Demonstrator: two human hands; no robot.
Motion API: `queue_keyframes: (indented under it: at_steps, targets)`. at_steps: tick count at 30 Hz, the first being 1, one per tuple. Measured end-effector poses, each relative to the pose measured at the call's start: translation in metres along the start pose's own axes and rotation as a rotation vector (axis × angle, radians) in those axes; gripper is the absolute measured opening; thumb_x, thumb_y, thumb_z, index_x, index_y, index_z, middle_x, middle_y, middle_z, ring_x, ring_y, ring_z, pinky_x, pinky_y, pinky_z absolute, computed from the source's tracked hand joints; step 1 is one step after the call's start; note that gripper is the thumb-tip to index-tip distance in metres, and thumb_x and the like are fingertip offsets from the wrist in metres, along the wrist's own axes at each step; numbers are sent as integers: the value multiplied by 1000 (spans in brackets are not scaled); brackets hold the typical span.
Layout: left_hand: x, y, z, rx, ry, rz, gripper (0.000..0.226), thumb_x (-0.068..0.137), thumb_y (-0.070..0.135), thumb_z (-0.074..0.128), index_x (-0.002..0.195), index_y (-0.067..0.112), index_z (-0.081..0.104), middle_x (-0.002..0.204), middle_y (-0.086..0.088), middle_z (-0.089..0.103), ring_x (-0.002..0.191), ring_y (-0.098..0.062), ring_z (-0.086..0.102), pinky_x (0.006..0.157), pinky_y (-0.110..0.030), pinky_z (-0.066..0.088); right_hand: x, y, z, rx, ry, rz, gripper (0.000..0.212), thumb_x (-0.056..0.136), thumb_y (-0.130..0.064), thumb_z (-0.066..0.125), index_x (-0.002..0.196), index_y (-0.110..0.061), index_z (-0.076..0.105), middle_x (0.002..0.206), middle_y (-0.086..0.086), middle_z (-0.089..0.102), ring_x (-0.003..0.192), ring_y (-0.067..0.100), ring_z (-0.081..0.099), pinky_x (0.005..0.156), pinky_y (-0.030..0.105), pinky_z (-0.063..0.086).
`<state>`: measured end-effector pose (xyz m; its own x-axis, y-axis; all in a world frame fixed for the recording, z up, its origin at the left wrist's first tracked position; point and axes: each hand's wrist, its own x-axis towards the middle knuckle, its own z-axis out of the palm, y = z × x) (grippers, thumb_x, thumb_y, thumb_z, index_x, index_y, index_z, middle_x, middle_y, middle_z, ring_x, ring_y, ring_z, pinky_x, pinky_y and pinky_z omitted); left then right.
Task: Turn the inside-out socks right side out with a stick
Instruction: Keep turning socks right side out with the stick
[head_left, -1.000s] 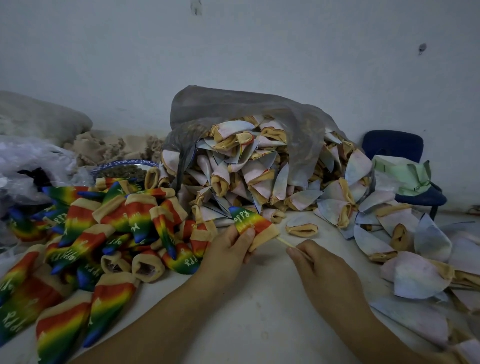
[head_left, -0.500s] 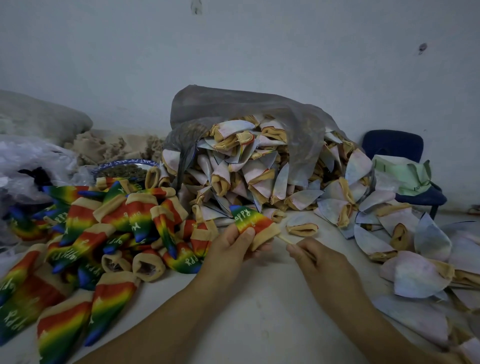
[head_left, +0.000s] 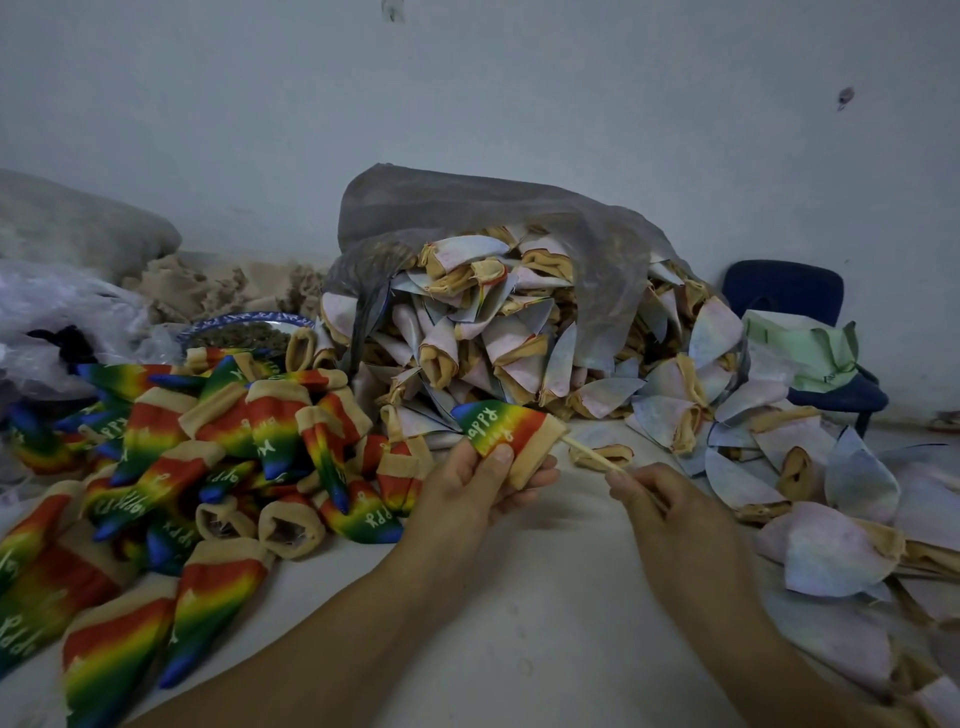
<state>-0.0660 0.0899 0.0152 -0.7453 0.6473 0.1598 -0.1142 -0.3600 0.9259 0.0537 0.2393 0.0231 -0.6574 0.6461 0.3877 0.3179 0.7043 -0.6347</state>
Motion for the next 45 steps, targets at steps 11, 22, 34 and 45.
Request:
queue_keyframes:
  at_steps: [11,22,34,45]
  targets:
    - [4,1,-9,-174,119,-145,19,97,8,54,111,10,66,106,-10,75,98,-19,73,67,-25,58,2,0,0,-119,-60,-236,44,80,-66,31,74,-32,58,70,-7,60,70,3,53,60,21,41]
    - [1,4,-5,37,280,-235,89,46,68,78,120,21,63,113,-6,68,103,-21,61,77,-33,53,2,-10,-5,-316,35,-527,26,96,-36,48,96,-25,72,78,-6,60,71,20,55,58,38,46]
    - [-2,6,-6,363,196,-223,19,91,46,61,81,30,57,90,4,62,84,-11,57,76,-29,46,6,6,-6,-331,-263,-462,37,95,-47,31,119,-38,58,103,-19,56,99,2,52,74,7,28]
    - [-12,21,-6,725,-89,6,68,80,78,27,44,24,49,44,6,48,42,-7,47,51,-16,42,-4,-10,-16,-291,-232,-446,37,94,-45,35,113,-32,64,109,-14,65,99,5,57,73,8,26]
